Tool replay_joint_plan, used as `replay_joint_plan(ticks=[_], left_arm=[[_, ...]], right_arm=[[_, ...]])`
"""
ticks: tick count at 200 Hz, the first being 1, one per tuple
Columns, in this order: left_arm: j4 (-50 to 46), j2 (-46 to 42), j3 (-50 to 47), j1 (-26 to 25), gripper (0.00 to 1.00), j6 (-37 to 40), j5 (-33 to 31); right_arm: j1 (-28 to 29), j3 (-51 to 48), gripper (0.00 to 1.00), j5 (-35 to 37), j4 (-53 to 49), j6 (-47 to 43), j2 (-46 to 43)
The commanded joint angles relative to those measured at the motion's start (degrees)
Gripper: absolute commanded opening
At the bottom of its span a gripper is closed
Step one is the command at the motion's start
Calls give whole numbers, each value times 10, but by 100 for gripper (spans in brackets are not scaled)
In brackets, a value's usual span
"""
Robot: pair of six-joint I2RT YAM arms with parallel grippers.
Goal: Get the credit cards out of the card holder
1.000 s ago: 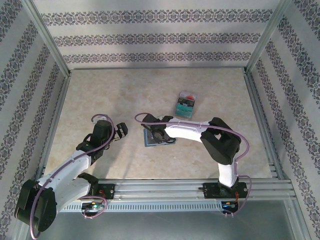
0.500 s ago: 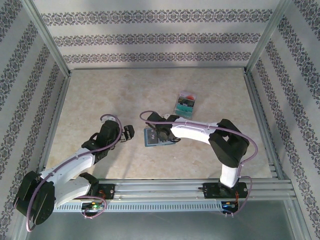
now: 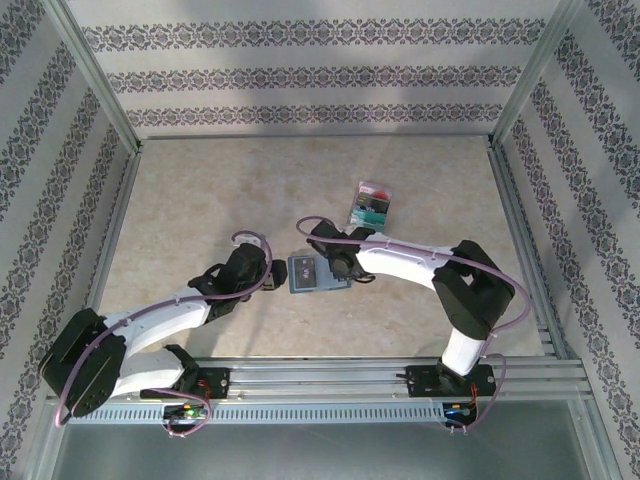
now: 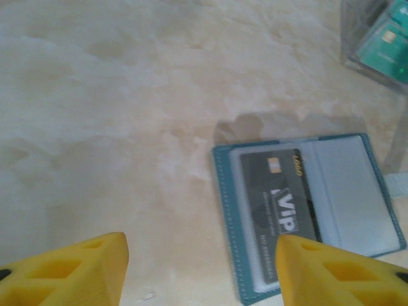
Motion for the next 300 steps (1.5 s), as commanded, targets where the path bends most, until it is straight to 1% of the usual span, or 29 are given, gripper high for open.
replay_joint_plan(ticks=[1, 19, 29, 50, 69, 81, 96, 120, 149, 199, 269, 300], left_arm=[[41, 23, 21, -18, 59, 7, 13], [52, 47, 28, -22, 55, 6, 25], [54, 60, 33, -23, 51, 7, 31], [58, 85, 43, -24, 45, 7, 43], [63, 106, 52, -24, 38, 6, 52], [69, 118, 56, -23, 32, 2, 56], [82, 137, 61, -22, 28, -3, 64], [95, 168, 69, -17, 22, -12, 78], [109, 194, 76, -11, 21, -16, 95], [121, 219, 74, -4, 18, -24, 110], [124, 226, 68, 0, 17, -28, 112], [122, 225, 67, 2, 17, -27, 112]], right_arm=[[-8, -10, 28, 15, -9, 13, -30], [-10, -9, 28, -1, 5, 12, -44], [-10, -10, 28, -19, 19, 9, -50], [-11, -9, 28, -67, 50, 5, -53], [-14, -9, 28, -110, 73, 4, -49], [-17, -10, 24, -135, 90, 4, -45], [-19, -15, 20, -162, 110, 8, -41], [-26, -30, 17, -200, 146, 18, -39], [-29, -49, 16, -242, 189, 30, -35], [-33, -59, 16, -274, 224, 43, -9], [-51, -80, 25, -302, 260, 55, 4], [-56, -90, 25, -317, 280, 56, 9]])
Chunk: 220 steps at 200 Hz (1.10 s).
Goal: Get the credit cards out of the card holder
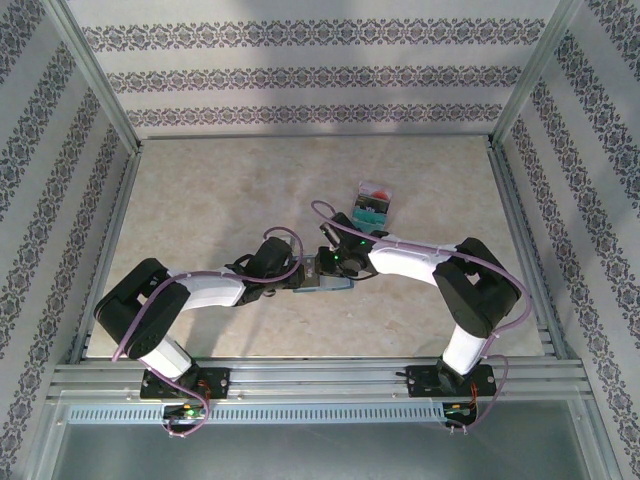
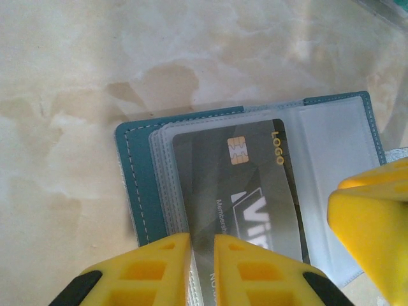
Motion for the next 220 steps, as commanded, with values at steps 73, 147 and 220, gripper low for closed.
replay_joint_plan(ticks=[73, 147, 220], left_arm=[[10, 8, -4, 10, 17, -8, 7], [12, 12, -3, 9, 16, -8, 8], [10, 12, -4, 10, 16, -7, 10]], right_arm=[[-6, -15, 24, -40, 55, 14, 31], [-9, -29, 20, -66, 90, 19, 18], [-30, -89, 19, -152, 229, 61, 6]])
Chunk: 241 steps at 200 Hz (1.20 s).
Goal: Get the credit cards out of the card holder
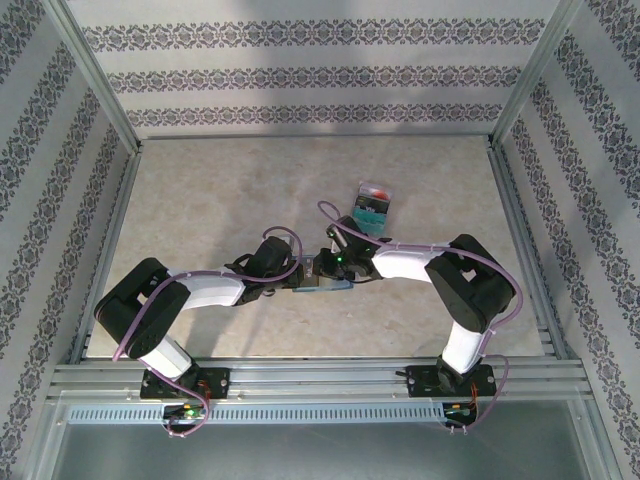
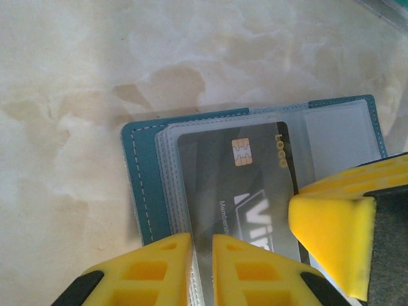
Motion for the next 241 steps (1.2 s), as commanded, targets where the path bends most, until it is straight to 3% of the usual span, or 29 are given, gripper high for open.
replay_joint_plan(ticks=[1, 111, 241], left_arm=[[10, 11, -3, 6, 16, -6, 8], [-7, 4, -2, 6, 16, 0, 4], [-18, -9, -1, 6, 16, 2, -2]], right_arm=[[-5, -25, 19, -58, 88, 27, -14], [-17, -61, 19, -94, 157, 43, -37], [-18, -78, 20, -74, 143, 54, -39]])
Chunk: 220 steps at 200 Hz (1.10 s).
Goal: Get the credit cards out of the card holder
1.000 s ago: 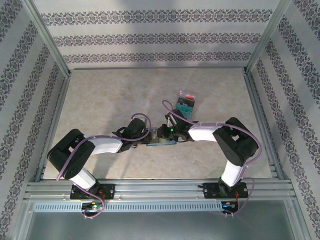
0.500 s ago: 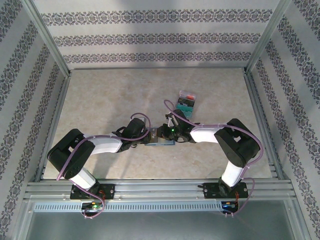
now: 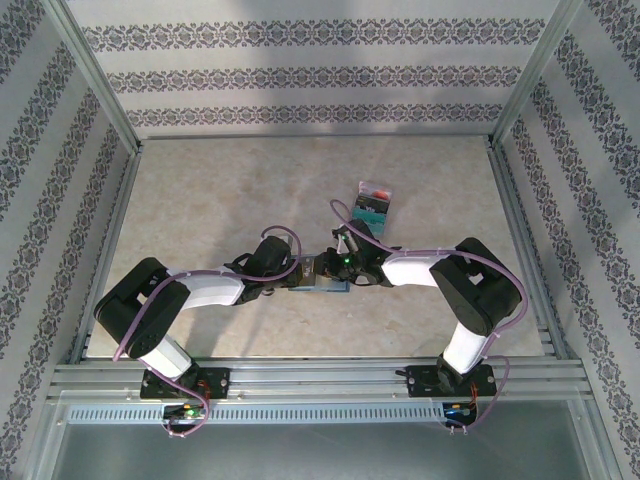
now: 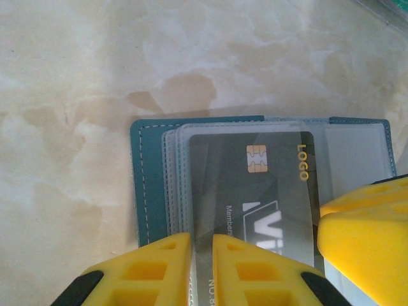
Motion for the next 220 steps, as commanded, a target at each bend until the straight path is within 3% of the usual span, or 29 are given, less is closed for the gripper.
replay_joint_plan(ticks=[1, 220], left_arm=[[-17, -9, -1, 2, 16, 1, 4], [-19, -7, 0, 2, 16, 2, 0]], right_arm=[[0, -10, 20, -8, 18, 3, -17], [23, -3, 24, 27, -12, 28, 9]])
